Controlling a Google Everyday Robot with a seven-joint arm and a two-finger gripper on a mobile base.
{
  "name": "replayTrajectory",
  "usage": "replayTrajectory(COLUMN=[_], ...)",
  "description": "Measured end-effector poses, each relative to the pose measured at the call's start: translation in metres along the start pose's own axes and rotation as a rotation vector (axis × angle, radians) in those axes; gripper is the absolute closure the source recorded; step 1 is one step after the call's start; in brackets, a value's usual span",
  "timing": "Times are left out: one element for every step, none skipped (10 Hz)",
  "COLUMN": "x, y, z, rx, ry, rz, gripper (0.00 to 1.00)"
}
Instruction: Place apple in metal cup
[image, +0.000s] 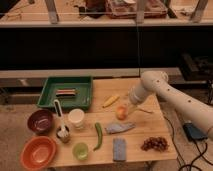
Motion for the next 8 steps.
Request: replayTrajectory(x=[0.003,0.004,0.005,0.003,0.003,0.003,0.002,0.001], y=[0.003,0.005,0.007,0.009,0.011,0.013,0.013,0.012], z=[0.0,0.003,0.007,0.009,0.012,0.016,0.019,0.023], rx=[-0.006,-0.014,-0.021,-0.025,-0.026,-0.027,-0.027,-0.027], ry=[-0.004,-0.008,-0.012,-0.016,-0.019,-0.021,-0.024,-0.027], rz=[0.004,0.005,0.005,0.004,0.004,0.009,0.014,0.017], gripper=[0.35,0.35,0.35,0.35,0.35,0.35,0.35,0.35])
